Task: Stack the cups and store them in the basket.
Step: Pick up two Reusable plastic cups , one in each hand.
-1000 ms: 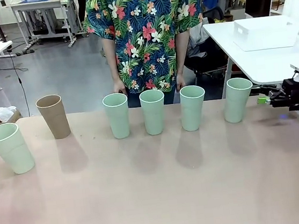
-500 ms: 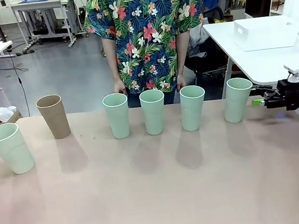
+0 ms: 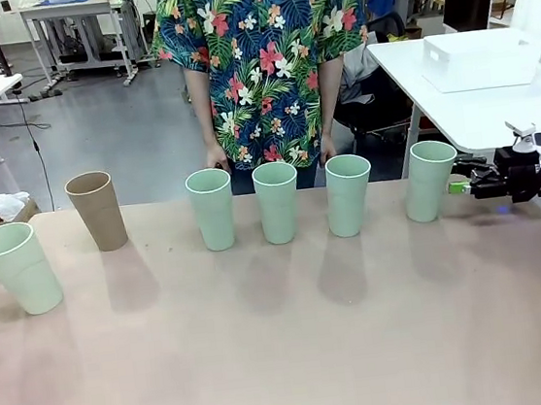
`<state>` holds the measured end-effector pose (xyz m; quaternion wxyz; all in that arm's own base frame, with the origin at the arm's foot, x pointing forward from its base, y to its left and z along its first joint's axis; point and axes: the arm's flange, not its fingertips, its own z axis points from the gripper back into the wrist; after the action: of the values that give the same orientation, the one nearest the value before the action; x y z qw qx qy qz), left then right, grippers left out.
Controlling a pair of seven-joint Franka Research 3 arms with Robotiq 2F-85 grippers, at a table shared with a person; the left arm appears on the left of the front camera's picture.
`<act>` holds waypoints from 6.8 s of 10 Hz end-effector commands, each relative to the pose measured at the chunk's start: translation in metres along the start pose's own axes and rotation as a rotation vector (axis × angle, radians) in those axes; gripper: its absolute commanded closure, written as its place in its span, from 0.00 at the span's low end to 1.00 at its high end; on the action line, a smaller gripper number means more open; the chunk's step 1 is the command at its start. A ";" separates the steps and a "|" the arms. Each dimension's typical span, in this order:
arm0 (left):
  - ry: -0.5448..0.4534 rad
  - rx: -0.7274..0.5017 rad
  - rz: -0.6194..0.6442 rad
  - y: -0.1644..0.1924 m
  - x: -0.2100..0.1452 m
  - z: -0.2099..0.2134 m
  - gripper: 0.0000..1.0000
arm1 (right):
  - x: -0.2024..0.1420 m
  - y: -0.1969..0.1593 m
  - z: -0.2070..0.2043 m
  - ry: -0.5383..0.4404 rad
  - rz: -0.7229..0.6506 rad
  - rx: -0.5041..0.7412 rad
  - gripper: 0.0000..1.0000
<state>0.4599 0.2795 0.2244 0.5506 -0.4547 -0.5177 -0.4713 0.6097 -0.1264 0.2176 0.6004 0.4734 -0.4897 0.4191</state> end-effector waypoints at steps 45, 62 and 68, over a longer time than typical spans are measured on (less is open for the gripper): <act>-0.082 -0.030 0.020 -0.034 -0.002 -0.108 0.18 | 0.002 0.037 -0.063 -0.078 -0.043 0.071 0.20; -0.171 0.018 0.040 -0.060 0.082 -0.141 0.13 | 0.068 0.131 -0.037 -0.136 0.124 -0.017 0.14; -0.220 -0.028 0.016 -0.110 0.134 -0.218 0.13 | 0.081 0.238 -0.035 -0.026 0.053 0.038 0.14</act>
<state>0.3883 0.0604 0.3411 0.4821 -0.5184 -0.5598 -0.4306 0.4140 -0.0482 0.3238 0.5623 0.4768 -0.5185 0.4332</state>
